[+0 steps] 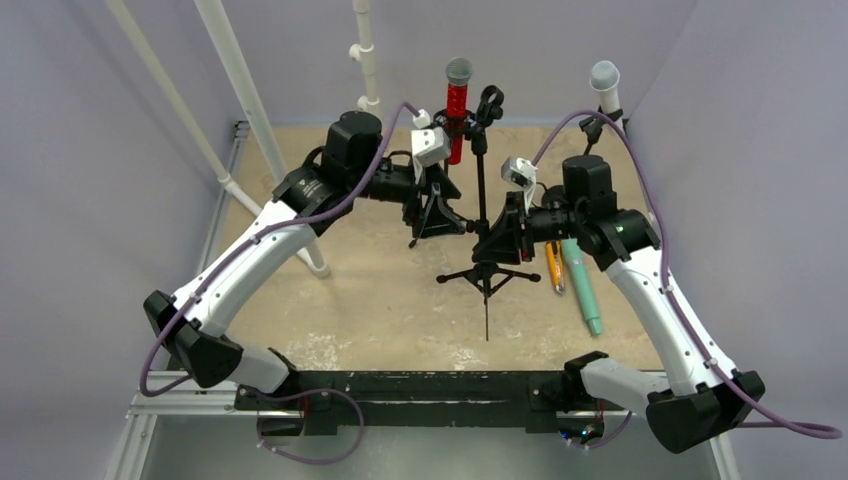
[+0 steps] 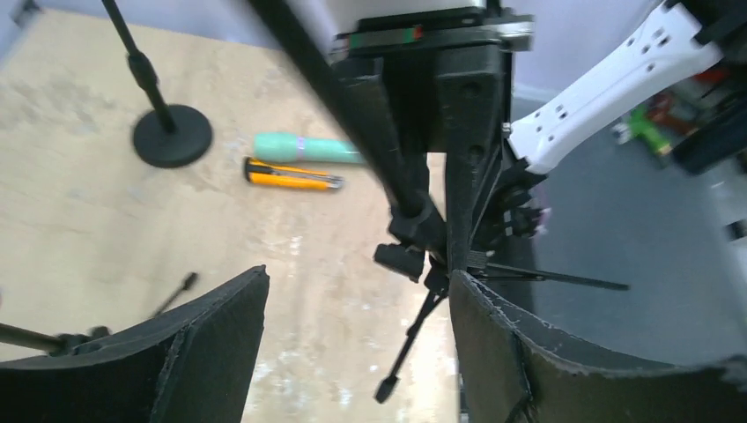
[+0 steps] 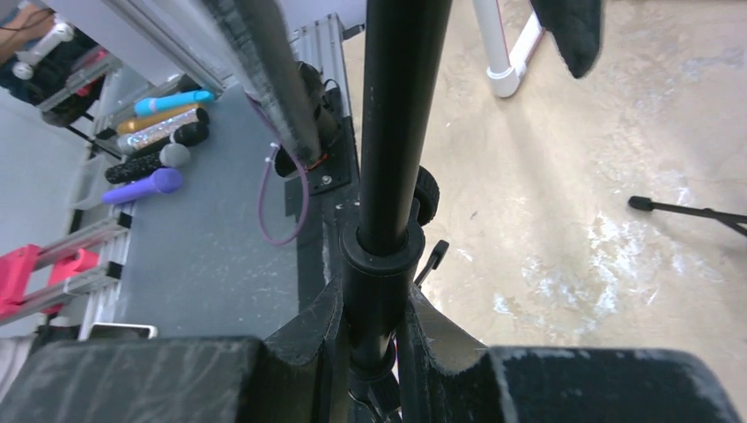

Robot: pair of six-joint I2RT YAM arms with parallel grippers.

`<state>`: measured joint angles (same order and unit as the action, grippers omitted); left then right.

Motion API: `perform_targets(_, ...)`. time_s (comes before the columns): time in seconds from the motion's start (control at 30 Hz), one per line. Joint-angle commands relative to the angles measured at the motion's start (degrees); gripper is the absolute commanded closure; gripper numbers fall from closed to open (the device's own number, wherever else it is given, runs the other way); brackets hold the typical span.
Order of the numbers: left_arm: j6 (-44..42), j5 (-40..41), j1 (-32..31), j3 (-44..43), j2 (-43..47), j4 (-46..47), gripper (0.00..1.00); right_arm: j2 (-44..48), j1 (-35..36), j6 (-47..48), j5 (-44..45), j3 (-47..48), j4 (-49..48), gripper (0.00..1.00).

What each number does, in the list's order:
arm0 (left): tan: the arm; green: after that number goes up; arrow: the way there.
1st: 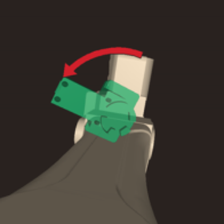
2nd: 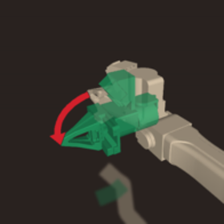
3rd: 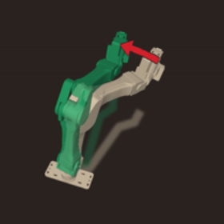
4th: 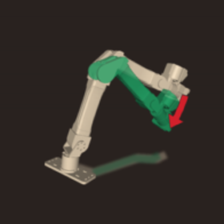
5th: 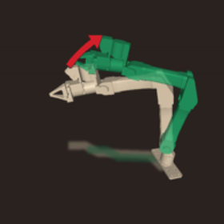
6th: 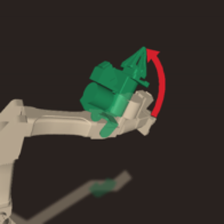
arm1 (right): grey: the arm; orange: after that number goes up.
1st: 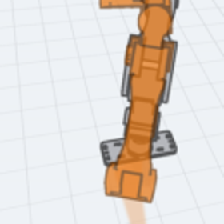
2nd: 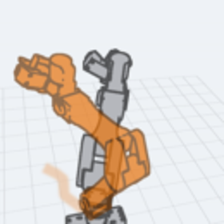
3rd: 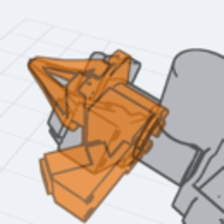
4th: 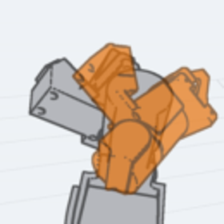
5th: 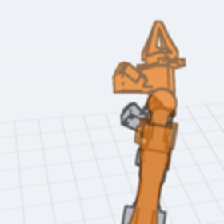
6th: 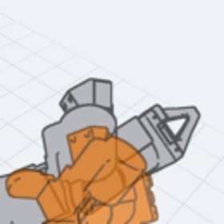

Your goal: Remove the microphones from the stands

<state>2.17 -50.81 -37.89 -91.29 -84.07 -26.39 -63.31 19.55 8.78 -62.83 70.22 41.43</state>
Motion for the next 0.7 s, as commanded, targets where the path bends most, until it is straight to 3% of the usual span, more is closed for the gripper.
perform_targets(0.0,-20.41,15.29,-5.21,0.43,3.36,-4.73,0.29,-0.04,-0.01,-6.62,-5.75,-0.85,-7.24,1.00)
perform_targets(0.33,-28.80,17.56,-8.85,-3.42,0.60,-7.96,0.46,-0.70,-0.48,-8.03,-6.62,-0.52,-8.30,1.00)
perform_targets(0.67,-26.72,15.79,-9.58,-4.39,-0.79,-7.16,0.67,0.25,-0.76,-7.30,-5.76,-2.00,-8.40,1.00)
